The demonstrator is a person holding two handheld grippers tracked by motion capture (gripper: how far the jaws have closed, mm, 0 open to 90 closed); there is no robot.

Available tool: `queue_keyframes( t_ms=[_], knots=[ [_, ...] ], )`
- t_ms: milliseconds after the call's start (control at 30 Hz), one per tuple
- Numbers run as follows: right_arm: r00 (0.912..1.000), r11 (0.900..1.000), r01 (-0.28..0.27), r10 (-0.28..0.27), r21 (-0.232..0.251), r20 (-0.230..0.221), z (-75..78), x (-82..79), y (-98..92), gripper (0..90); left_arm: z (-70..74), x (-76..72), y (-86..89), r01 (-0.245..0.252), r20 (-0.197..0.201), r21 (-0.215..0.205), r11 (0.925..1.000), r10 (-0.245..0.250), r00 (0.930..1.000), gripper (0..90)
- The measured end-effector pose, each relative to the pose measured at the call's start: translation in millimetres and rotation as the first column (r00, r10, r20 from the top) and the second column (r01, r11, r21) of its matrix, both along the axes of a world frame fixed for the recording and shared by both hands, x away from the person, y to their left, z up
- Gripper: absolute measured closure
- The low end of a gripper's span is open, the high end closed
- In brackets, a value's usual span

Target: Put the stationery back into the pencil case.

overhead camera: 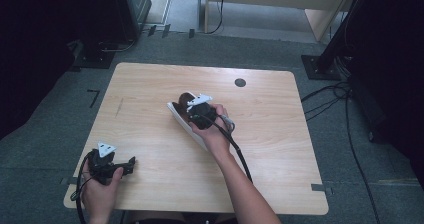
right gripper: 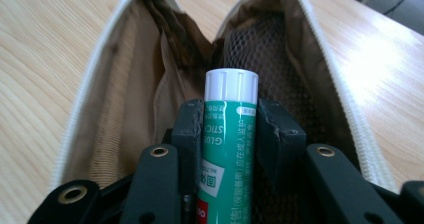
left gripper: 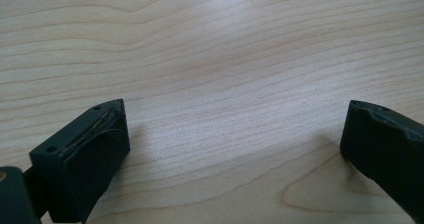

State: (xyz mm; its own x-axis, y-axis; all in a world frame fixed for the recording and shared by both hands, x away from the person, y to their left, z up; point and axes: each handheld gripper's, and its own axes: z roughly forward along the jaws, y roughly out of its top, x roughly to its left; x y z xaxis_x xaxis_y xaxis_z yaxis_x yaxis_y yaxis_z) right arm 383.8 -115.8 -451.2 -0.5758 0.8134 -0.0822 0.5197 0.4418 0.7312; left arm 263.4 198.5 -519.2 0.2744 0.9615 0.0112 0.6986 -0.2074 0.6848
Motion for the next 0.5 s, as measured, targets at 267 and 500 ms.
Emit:
queue_keyframes(
  t_ms=[267,500],
  knots=[
    [0.9999,1.0,-0.005,0.005,-0.009,0.014,0.7,-1.0,-0.4,64.0,0.1,0.3,-0.1,0.004,-0.002,0.001,1.0,-0.004,1.0,0.0],
    [0.9994,0.999,-0.02,0.018,0.051,0.028,7.8,-8.6,-6.1,63.4,0.1,0.3,-0.1,0.004,-0.002,0.001,1.0,-0.004,1.0,0.0]
  ],
)
